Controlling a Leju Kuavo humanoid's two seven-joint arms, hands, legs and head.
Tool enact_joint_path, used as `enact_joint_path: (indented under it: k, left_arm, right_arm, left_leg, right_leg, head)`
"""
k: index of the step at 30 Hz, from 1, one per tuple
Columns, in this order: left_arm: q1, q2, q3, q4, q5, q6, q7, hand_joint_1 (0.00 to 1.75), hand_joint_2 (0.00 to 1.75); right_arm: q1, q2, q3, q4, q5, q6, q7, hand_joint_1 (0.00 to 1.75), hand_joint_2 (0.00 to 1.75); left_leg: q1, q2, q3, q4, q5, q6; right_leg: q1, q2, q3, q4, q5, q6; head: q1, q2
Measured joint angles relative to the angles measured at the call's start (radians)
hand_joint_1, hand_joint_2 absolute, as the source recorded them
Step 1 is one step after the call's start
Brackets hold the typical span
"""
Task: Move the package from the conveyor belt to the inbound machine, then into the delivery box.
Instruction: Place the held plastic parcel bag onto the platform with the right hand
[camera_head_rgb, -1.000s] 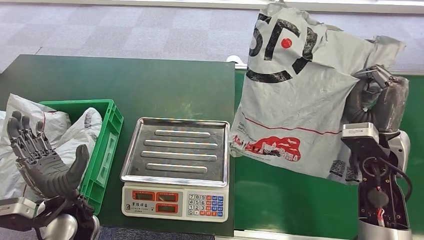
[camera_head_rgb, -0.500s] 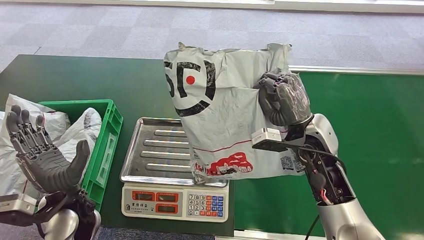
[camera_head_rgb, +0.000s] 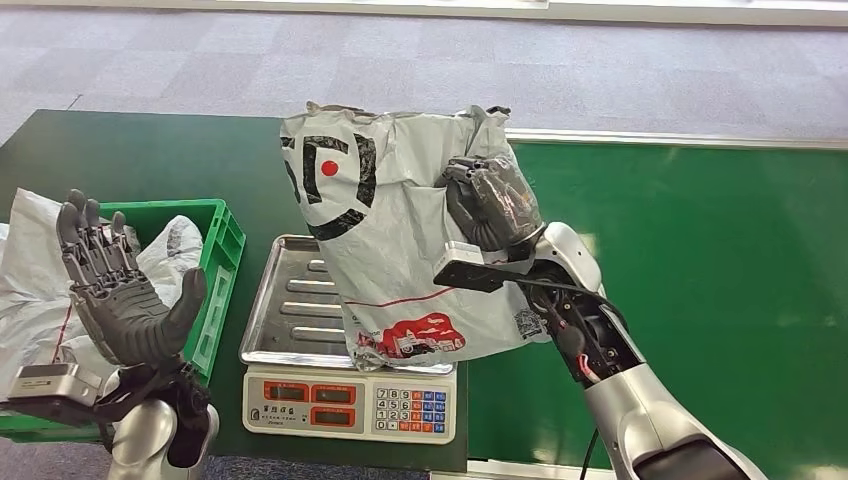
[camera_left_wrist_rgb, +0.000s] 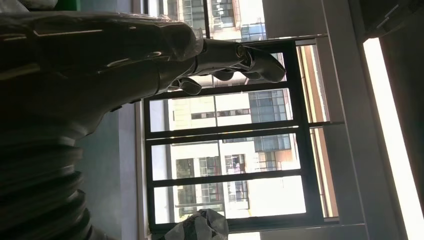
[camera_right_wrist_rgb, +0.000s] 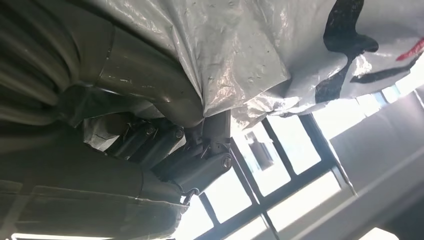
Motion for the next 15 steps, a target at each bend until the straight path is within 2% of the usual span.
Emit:
enact_joint_path:
  k: [4,10,15]
  left_arm:
    - [-0.009,0.000,-0.013,0.022,0.002,-0.005,0.000,0.00,1.75]
    - [-0.012,0.000,-0.031,0.048,0.001,-0.011,0.000,0.00,1.75]
    - [-0.025,0.000,-0.043,0.082,0.000,-0.009,0.000,0.00,1.75]
  right_arm:
    - [-0.046,0.036,0.014,0.140,-0.013,0.047,0.088,1.75,1.75]
    - [-0.094,0.072,0.023,0.349,-0.033,0.280,0.266,1.75,1.75]
    - [-0.109,0.097,0.039,0.452,-0.041,0.409,0.352,1.75,1.75]
  left_leg:
    - [0.000,0.000,0.000,0.000,0.000,0.000]
    - [0.000,0.000,0.000,0.000,0.000,0.000]
    - [0.000,0.000,0.000,0.000,0.000,0.000]
  right_leg:
    - [0.000,0.000,0.000,0.000,0.000,0.000]
    - [0.000,0.000,-0.001,0.000,0.000,0.000]
    - [0.000,0.000,-0.001,0.000,0.000,0.000]
  head:
    - [0.000,0.000]
    - [0.000,0.000]
    - [0.000,0.000]
